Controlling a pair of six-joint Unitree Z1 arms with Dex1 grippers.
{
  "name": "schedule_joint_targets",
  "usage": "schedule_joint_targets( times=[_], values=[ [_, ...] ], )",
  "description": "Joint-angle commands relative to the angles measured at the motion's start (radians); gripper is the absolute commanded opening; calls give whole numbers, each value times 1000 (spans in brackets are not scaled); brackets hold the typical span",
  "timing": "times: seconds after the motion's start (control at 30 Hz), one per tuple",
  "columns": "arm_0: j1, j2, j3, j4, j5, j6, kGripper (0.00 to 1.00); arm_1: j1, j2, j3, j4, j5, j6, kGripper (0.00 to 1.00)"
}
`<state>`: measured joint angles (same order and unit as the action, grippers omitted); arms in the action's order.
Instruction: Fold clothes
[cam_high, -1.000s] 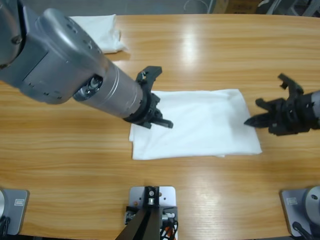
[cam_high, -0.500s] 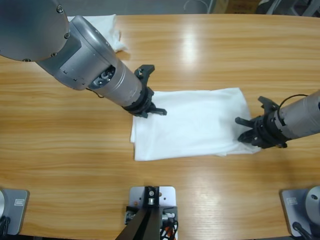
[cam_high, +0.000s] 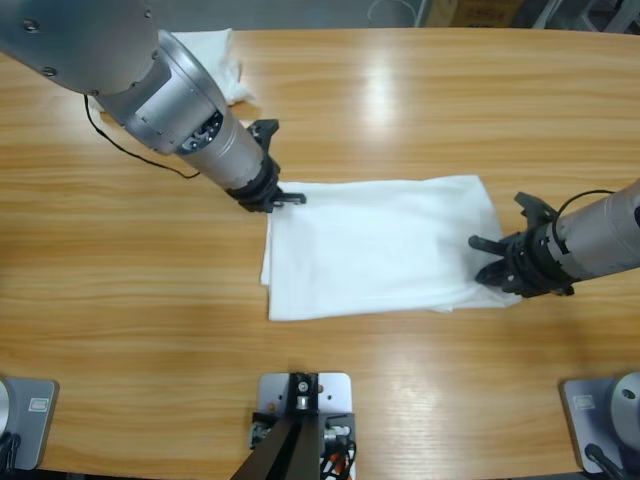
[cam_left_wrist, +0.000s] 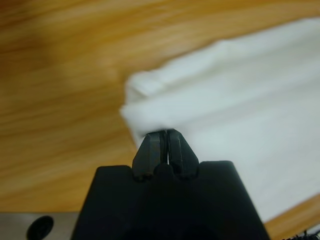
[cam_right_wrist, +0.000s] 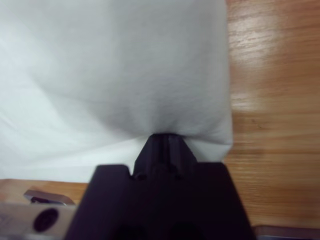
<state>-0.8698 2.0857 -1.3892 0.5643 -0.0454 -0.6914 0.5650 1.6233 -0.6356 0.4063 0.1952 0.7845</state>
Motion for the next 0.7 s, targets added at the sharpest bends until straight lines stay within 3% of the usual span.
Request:
schedule_joint_targets(
  times=[0.03,0.2,0.37,0.6,0.63,0.67,0.7],
  values=[
    [67,108,4,27,15,-4,0,19,-10,28,11,-16,15,0],
    [138,77,38,28,24,-14,0,29,-7,28,11,-18,18,0],
    [183,-120,129,33,52,-12,0,29,-6,28,8,-28,19,0],
    [-7,-316,110,37,53,2,0,37,-85,23,18,-51,-14,0],
    [-36,-326,114,37,53,33,0,45,-116,-2,62,-63,-19,129],
    [-61,-338,123,37,53,63,0,48,-149,-43,109,-71,-22,571],
    [-79,-348,138,36,53,75,0,49,-184,-77,136,-74,-29,873]
  ],
)
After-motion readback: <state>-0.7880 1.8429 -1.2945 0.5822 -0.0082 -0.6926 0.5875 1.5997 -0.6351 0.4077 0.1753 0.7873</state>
